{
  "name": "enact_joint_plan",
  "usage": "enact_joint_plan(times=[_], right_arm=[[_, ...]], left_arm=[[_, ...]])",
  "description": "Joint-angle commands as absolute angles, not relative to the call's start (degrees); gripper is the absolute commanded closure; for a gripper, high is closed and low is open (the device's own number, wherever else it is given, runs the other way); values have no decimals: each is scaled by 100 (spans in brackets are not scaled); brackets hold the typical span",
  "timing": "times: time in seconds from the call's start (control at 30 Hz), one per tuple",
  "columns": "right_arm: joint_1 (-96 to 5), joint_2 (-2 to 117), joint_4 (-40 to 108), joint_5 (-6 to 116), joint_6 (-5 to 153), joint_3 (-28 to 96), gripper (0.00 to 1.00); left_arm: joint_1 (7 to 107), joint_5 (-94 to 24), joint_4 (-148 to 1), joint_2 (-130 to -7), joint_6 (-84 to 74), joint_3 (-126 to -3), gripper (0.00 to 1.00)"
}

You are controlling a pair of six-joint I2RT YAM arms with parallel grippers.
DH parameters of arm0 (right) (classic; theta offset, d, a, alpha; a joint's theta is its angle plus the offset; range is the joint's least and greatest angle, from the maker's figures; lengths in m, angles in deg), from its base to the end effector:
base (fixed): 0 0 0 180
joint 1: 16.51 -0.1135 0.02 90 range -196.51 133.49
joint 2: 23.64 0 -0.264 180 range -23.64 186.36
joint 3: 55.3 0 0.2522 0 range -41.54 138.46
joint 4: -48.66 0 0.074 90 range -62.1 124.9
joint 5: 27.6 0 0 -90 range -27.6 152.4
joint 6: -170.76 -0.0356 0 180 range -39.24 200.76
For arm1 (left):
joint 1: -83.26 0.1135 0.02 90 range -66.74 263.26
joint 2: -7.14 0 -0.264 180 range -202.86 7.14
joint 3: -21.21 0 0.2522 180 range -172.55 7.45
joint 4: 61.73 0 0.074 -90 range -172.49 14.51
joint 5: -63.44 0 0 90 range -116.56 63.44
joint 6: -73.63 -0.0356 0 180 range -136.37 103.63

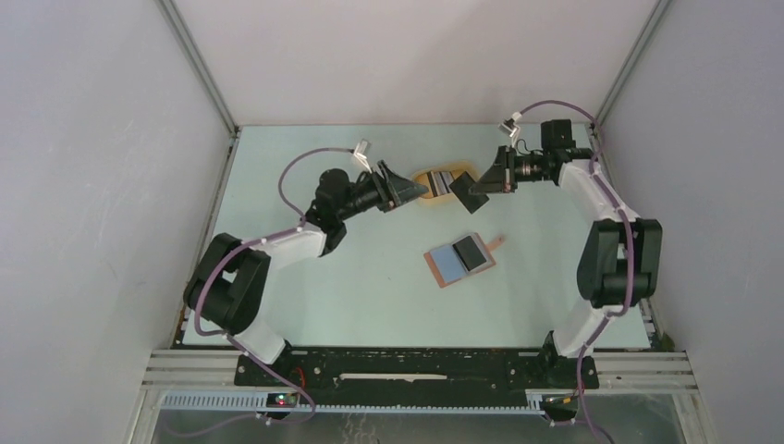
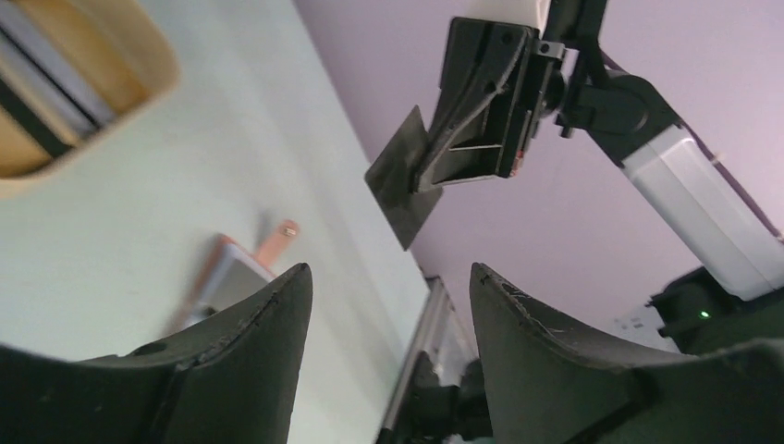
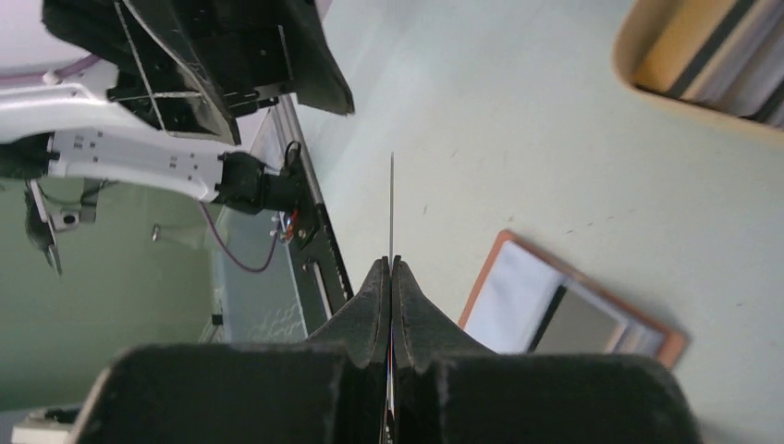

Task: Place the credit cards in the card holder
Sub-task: Pick up the credit card from the storage box.

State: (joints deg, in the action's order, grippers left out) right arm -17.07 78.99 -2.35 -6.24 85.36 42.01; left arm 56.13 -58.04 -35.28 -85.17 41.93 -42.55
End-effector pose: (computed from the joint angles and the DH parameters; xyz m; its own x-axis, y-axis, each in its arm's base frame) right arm 0.3767 0.0368 0.2754 -0.7878 -0.0369 -0.6148 -0.5849 0.3574 0.7281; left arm 0.3088 -0.1791 0.2529 -0.7432 -0.4345 -0.5088 0.4207 0.2880 -0.8603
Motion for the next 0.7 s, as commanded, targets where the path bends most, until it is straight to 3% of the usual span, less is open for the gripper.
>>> enact_joint_plan(times=[0.0, 0.23, 0.67], right_arm=[[-1695, 6951, 846, -1315, 8137, 3379, 100], [-1695, 6103, 1547, -1722, 7661, 2567, 100], [-1979, 5600, 1858, -1828, 7518, 2051, 100]], left_arm=[[5081, -5780, -2102, -8093, 4866, -3694, 31], [4500, -5122, -949, -8080, 5286, -3177, 34], [4140, -4755, -893, -8424, 5246, -3374, 49]])
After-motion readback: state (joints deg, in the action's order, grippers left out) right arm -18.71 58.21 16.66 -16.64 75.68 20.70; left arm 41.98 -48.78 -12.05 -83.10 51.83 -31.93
